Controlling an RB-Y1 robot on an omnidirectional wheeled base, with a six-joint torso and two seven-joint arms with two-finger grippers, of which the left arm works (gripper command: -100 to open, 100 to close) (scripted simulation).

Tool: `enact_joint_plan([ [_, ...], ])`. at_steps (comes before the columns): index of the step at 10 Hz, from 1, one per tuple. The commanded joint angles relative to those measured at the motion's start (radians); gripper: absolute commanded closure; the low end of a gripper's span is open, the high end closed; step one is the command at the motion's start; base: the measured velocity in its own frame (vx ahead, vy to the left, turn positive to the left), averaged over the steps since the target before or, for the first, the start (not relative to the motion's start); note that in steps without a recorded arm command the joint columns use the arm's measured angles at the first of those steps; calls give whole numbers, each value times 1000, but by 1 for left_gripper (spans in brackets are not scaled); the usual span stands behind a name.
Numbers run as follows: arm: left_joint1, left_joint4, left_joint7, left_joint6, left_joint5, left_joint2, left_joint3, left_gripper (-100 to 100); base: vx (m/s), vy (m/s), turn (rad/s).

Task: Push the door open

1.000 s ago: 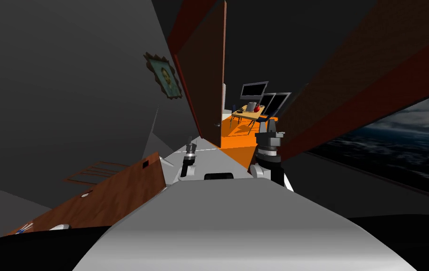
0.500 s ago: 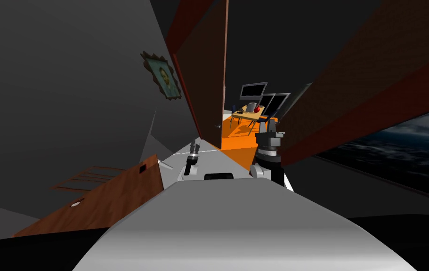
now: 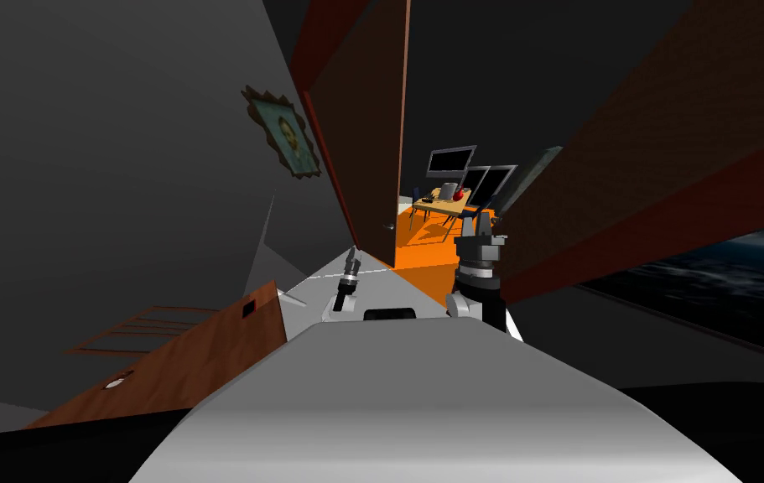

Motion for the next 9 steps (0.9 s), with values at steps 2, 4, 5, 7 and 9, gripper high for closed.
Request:
enact_joint_plan([
  [2, -26, 63, 9, -15, -14, 1, -20, -100, 97, 53, -25],
  [4, -46, 112, 15, -28, -24, 0, -35, -100, 99, 47, -27],
  [5, -56, 137, 18, -34, -30, 0, -43, -100, 95, 48, -29],
  [7, -86, 211, 27, -52, -45, -2, -65, -100, 139, 50, -39],
  [9, -105, 260, 33, -64, -55, -4, -80, -100, 117, 49, -20],
])
